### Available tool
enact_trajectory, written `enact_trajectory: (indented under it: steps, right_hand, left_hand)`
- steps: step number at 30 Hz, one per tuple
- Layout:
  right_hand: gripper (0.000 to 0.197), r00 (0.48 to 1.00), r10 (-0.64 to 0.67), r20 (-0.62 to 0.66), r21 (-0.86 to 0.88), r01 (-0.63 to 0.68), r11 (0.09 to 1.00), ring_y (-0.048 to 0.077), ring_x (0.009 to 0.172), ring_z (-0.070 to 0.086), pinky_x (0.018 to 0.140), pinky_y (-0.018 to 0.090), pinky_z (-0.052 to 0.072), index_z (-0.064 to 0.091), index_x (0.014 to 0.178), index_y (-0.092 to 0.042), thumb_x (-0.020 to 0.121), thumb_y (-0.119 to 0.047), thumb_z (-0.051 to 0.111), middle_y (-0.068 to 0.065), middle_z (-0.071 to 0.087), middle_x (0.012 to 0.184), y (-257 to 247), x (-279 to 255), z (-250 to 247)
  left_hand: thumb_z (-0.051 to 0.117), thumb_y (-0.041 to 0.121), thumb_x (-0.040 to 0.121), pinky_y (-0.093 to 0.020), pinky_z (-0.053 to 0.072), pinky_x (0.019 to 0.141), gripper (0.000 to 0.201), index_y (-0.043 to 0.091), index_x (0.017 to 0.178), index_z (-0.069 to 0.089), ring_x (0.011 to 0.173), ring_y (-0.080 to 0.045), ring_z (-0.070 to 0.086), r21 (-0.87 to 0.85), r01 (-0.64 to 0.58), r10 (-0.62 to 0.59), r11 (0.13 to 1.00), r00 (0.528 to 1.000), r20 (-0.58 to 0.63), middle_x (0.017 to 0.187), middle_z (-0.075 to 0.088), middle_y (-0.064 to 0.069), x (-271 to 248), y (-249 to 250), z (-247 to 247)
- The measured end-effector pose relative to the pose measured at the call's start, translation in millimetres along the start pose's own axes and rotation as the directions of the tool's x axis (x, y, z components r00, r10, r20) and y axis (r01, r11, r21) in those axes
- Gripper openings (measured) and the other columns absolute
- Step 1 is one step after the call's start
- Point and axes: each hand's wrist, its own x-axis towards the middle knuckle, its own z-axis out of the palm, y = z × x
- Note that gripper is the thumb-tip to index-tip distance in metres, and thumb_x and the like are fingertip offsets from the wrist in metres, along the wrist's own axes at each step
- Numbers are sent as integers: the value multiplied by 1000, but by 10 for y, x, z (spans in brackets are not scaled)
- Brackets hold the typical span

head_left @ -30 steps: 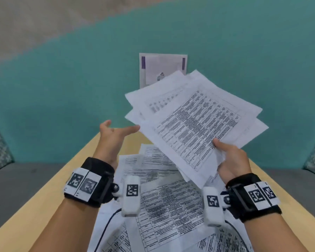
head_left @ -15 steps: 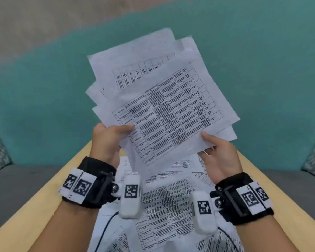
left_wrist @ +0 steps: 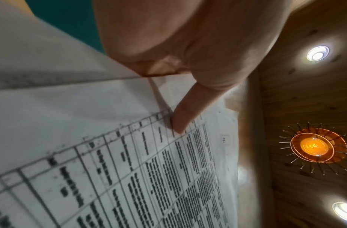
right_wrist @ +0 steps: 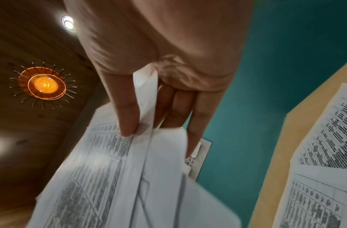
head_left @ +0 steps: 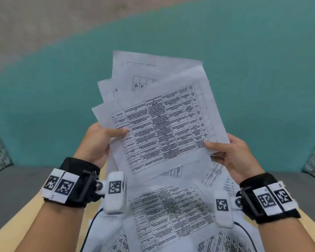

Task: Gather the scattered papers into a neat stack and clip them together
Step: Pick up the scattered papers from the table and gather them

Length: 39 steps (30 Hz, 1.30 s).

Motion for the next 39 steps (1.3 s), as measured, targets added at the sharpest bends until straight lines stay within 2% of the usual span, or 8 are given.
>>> enact_trajectory:
  steps: [3,9,13,18,23,29,34,39]
  right_hand:
    - [32,1000,27,7,-69,-27,997,22,76,74,60,25,58,72,103,-6,72,-2,79,11,78,95,10,-14,-18]
    - [24,985,131,108,-389,-79,918,24,92,75,96,49,54,75,100,-12,78,-5,80,2,80,97,30,-52,-41]
    - [44,993,10,118,-242,19,970,10,97,74,81,33,52,68,118,-25,76,-16,80,-8,78,108,-29,-107,65]
    - [32,994,-2,105,-208,23,978,19,110,71,101,41,49,77,106,-21,75,-23,79,-4,77,112,40,-76,137]
    - [14,995,-101,15,-295,101,950,8,88,75,83,29,54,79,92,-22,83,-11,78,-7,80,95,69,-48,206]
    - [12,999,-31,38,-436,44,899,10,89,75,83,30,57,76,89,-27,83,-17,80,-12,78,88,212,-40,257]
    - [19,999,18,30,-376,-5,927,11,98,70,97,38,52,69,99,-29,88,-14,75,-13,75,102,318,-45,280]
    - [20,1000,-23,-3,-332,21,943,11,90,73,91,37,55,72,93,-24,87,-5,75,-13,78,90,325,-34,343]
  left_hand:
    - [64,-18,85,-41,63,86,40,2,119,71,101,-29,77,7,9,-8,1000,1000,-23,112,79,-12,13,-14,5]
    - [63,-19,83,-38,66,68,35,0,112,71,90,-29,79,31,3,-3,1000,1000,-28,105,80,-15,19,11,-34]
    - [67,-16,82,-45,64,77,35,1,113,71,94,-31,79,93,11,-8,996,1000,-24,105,81,-12,14,0,-57]
    - [69,-16,82,-46,59,87,32,6,105,73,96,-30,77,138,5,-2,990,1000,-27,103,81,-10,39,-68,-17]
    - [74,-11,82,-34,63,75,29,5,106,75,91,-23,79,178,-47,59,983,996,-62,100,82,-6,79,-190,16]
    - [75,-14,79,-34,58,80,29,12,92,77,81,-12,79,252,-61,82,966,994,-71,87,82,4,136,-406,38]
    - [74,-11,82,-38,58,86,26,11,96,76,88,-19,77,280,23,-11,960,999,-46,92,82,1,153,-538,-17]
    - [76,-5,84,-39,57,86,24,11,102,76,94,-23,77,264,39,-24,964,998,-57,96,82,0,168,-549,-25]
